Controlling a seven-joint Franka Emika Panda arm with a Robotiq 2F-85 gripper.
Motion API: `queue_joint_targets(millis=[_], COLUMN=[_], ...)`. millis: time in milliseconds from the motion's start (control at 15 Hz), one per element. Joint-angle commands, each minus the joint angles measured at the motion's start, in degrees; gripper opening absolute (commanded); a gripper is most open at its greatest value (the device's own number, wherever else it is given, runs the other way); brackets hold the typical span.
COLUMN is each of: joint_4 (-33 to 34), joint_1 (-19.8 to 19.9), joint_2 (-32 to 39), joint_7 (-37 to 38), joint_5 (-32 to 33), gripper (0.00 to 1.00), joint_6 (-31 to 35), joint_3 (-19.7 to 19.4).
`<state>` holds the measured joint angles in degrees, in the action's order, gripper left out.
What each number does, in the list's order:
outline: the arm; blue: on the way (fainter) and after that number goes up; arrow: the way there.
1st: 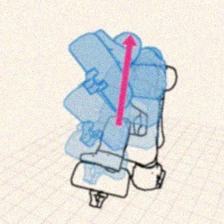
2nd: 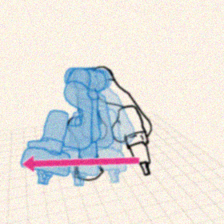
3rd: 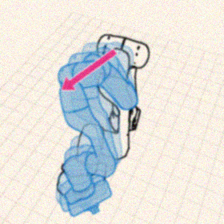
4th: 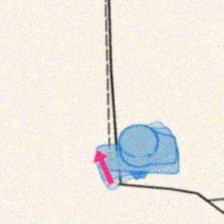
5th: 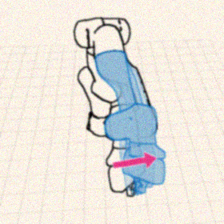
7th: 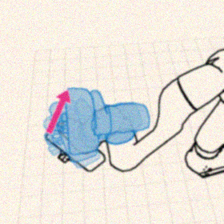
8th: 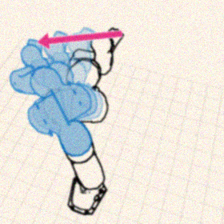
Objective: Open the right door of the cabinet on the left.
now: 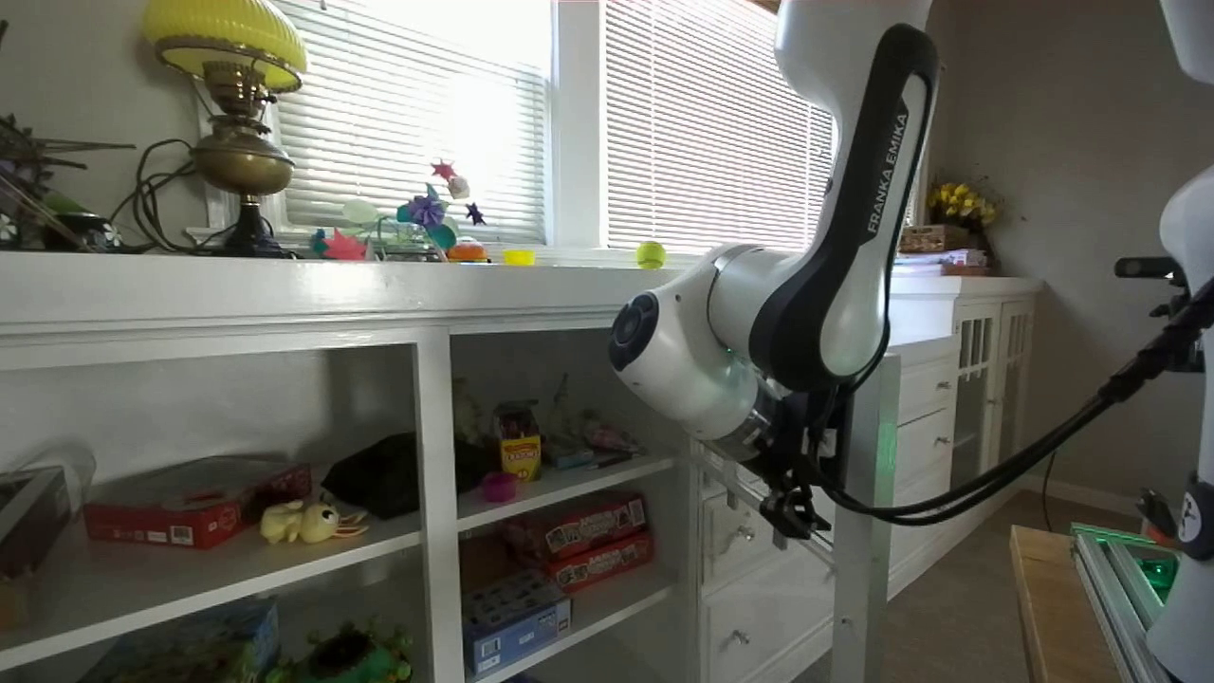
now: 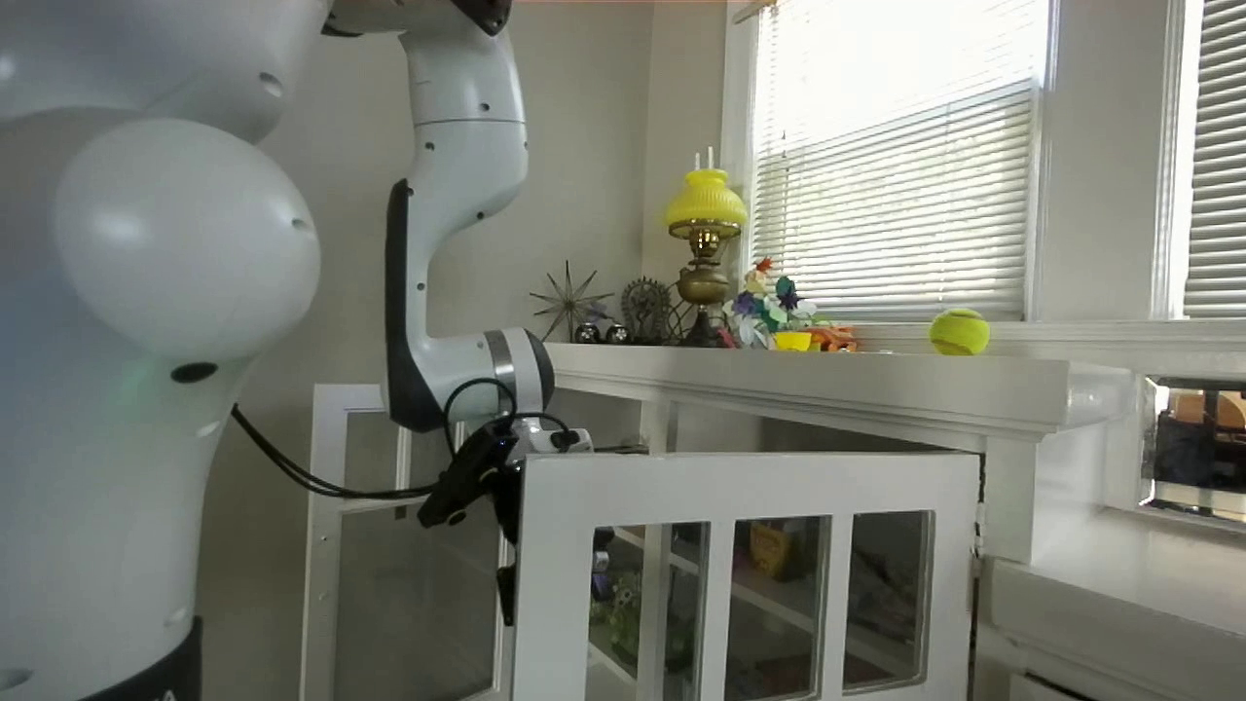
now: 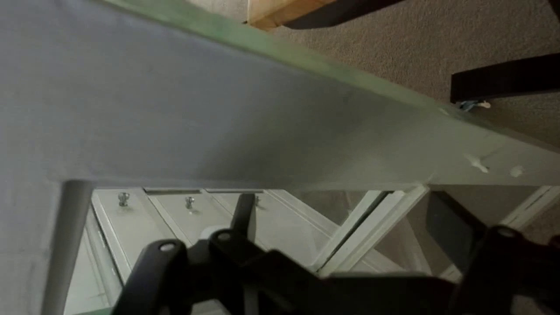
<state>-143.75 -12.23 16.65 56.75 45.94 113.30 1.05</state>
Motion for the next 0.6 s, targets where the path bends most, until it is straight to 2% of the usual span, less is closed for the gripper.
queue_joint_targets(millis=[0,533], joint_4=[-3.92,-7.47], joint_1=[1.54,4.76], joint_2=[-2.63,-0.42], joint_7=[0.66,3.64], joint_5=[2.62,9.54], gripper=[1.00,1.00], joint_6=[-3.03,-9.45], joint_3=[-0.04,-2.45])
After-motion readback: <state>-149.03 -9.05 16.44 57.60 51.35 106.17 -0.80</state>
